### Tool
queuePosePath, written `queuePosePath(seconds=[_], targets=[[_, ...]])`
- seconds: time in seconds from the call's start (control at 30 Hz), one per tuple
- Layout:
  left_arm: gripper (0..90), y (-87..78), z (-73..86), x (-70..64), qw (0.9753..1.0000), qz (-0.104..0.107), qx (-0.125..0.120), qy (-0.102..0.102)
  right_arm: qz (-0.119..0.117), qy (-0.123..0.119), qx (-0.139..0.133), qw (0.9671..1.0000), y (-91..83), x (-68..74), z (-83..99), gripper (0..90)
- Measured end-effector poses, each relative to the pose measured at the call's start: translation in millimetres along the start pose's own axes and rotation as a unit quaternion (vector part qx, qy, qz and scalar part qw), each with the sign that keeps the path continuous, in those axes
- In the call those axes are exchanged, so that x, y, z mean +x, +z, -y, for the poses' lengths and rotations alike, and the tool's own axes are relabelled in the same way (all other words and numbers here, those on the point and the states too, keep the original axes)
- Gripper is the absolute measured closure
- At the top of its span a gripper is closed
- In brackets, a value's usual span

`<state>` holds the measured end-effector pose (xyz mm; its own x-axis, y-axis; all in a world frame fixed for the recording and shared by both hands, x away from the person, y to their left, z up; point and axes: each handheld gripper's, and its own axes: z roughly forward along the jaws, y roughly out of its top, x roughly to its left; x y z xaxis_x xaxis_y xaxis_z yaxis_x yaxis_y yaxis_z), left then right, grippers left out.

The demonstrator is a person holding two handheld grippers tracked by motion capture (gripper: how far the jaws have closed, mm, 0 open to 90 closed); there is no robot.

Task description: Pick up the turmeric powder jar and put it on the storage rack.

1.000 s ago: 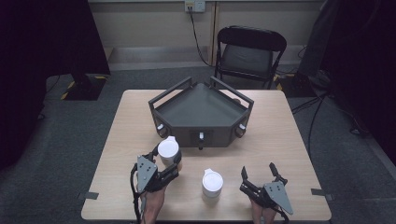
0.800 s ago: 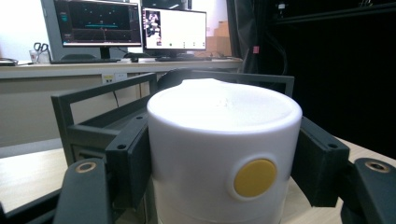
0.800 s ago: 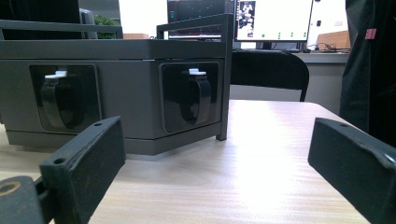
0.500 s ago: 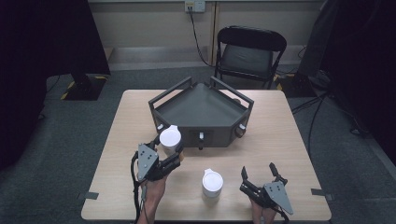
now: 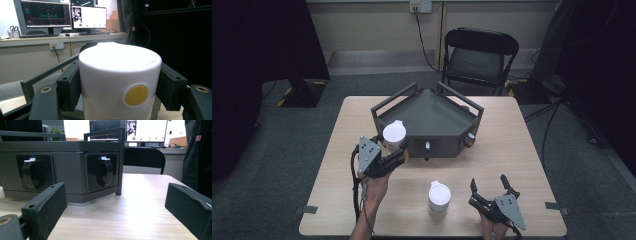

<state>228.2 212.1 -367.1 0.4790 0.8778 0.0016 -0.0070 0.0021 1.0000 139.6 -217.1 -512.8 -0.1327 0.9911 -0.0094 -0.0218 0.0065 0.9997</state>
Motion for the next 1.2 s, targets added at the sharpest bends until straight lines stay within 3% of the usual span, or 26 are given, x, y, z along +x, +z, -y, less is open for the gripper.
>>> queuePosePath(seconds=[0.07,0.4,0.5,0.6,0.83,1.03,1.2], targets=[[30.6,3.1,-4.5,0.2,1.0000,-0.006,0.000,0.008,0.000,0.000,0.000,1.0000,0.0,0.0,0.0,2.8],[30.6,22.7,-19.3,7.4,0.9999,-0.014,-0.005,-0.001,0.001,0.000,0.000,1.0000,0.0,0.4,-0.1,2.8],[30.6,30.5,-20.0,11.5,0.9998,-0.012,-0.011,-0.013,0.002,0.000,0.000,1.0000,0.0,0.6,-0.1,2.8],[30.6,39.5,-23.8,9.3,0.9997,-0.020,-0.010,-0.001,0.002,0.000,0.000,1.0000,0.0,0.8,0.0,2.8],[30.6,62.2,-27.5,10.5,0.9996,-0.027,-0.010,-0.008,0.005,0.001,0.000,1.0000,0.0,1.8,0.0,2.8],[30.6,79.2,-27.2,6.4,0.9991,-0.040,-0.013,0.000,0.005,0.001,0.000,1.0000,0.1,1.8,0.0,2.8],[30.6,91.2,-24.5,6.0,0.9991,-0.043,-0.002,-0.002,0.006,0.001,0.001,1.0000,0.3,2.2,-0.3,2.9]])
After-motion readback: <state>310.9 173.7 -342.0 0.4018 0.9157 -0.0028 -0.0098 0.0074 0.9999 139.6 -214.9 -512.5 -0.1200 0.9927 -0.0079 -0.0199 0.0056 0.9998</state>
